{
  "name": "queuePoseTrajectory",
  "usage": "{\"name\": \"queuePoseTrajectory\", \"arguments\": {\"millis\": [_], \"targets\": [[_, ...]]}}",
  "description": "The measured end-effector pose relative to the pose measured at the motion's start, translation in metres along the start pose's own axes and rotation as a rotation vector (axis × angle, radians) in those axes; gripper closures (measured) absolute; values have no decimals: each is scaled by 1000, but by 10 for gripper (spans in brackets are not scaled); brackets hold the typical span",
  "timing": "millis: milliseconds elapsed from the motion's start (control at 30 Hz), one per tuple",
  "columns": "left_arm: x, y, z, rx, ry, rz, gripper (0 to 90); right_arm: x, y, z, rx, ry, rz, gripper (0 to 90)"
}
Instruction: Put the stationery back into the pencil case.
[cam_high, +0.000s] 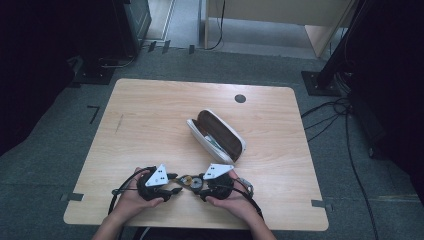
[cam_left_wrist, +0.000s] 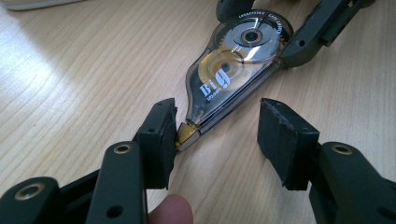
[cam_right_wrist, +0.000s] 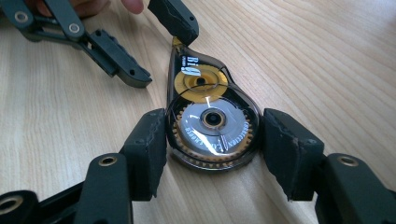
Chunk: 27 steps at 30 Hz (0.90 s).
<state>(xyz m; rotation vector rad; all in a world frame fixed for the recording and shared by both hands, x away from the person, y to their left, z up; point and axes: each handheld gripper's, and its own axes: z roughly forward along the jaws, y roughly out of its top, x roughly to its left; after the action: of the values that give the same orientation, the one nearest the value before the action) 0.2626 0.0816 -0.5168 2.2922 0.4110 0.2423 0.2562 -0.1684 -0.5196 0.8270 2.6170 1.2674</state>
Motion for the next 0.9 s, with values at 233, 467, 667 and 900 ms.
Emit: {"name": "queuePoseTrajectory", "arguments": {"millis": [233,467,667,900], "targets": [[-2,2,2,-1,12,10,477,-3,1,-2,9,32,77,417],[-4,4,4,-5,9,27,486,-5,2,-3,11,69,132,417],[-7,5,6,-11,9,56,493,-7,2,-3,14,90,155,417],[-8,6,5,-5,-9,71,566,-10,2,-5,14,101,177,414]]}}
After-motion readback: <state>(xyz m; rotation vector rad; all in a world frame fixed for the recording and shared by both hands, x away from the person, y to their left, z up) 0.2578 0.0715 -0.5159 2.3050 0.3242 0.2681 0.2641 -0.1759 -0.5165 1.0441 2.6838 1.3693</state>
